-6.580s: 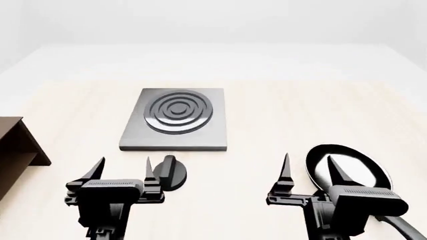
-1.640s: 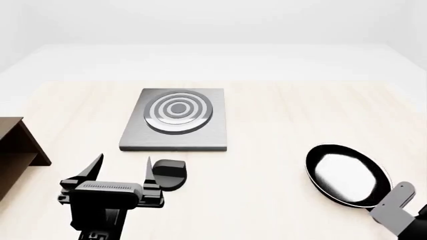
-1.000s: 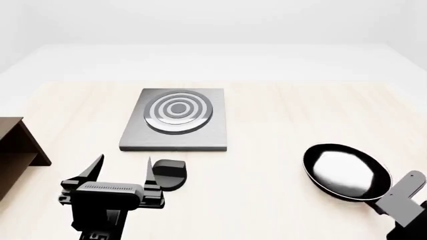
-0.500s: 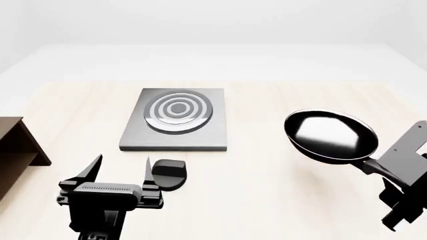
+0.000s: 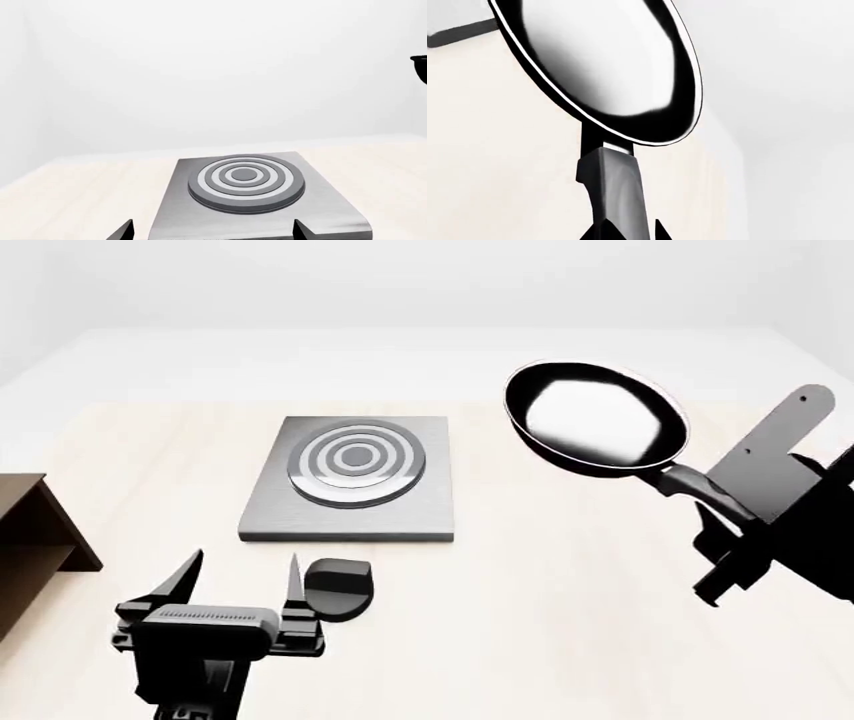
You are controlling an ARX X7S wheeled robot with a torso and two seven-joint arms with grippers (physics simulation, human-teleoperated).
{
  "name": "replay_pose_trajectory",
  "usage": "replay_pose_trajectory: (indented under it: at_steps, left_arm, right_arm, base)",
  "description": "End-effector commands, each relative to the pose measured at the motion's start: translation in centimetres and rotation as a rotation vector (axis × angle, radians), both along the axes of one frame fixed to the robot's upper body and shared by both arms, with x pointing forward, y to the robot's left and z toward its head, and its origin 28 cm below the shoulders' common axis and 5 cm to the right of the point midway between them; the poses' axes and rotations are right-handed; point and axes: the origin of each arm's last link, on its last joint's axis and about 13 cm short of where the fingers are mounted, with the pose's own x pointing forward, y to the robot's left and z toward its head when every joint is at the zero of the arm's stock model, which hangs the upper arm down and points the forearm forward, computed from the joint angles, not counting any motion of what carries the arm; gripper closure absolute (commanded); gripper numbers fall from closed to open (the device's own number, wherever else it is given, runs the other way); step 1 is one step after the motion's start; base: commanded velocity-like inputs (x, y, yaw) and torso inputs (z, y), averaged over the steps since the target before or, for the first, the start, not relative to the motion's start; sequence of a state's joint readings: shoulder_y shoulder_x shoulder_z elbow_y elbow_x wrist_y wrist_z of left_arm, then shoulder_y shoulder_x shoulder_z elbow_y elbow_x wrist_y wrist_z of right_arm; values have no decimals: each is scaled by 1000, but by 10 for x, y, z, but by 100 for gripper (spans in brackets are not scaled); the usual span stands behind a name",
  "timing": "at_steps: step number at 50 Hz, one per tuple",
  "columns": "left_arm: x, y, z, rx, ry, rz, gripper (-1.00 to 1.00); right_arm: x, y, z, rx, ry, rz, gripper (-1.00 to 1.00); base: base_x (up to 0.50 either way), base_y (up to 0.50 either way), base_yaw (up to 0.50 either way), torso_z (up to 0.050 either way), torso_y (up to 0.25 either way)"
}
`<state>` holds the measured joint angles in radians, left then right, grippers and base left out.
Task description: Turn on the stove and put the frying pan on it.
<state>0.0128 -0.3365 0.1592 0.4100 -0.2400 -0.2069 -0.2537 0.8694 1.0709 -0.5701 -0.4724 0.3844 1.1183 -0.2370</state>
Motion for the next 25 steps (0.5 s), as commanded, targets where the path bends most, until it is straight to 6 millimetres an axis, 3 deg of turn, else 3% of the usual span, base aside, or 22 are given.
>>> replay_pose_trajectory:
  at_steps: [1,25]
  left_arm:
    - [0,1,0,-16,1,-3,-100]
    - [-1,3,-2,-34,-1,0,-100]
  right_arm:
    - [26,17,29,8,-242,17,100]
    - [76,68,29,88,-316,106,100]
  base:
    - [0,0,0,0,0]
    - [0,0,0,0,2]
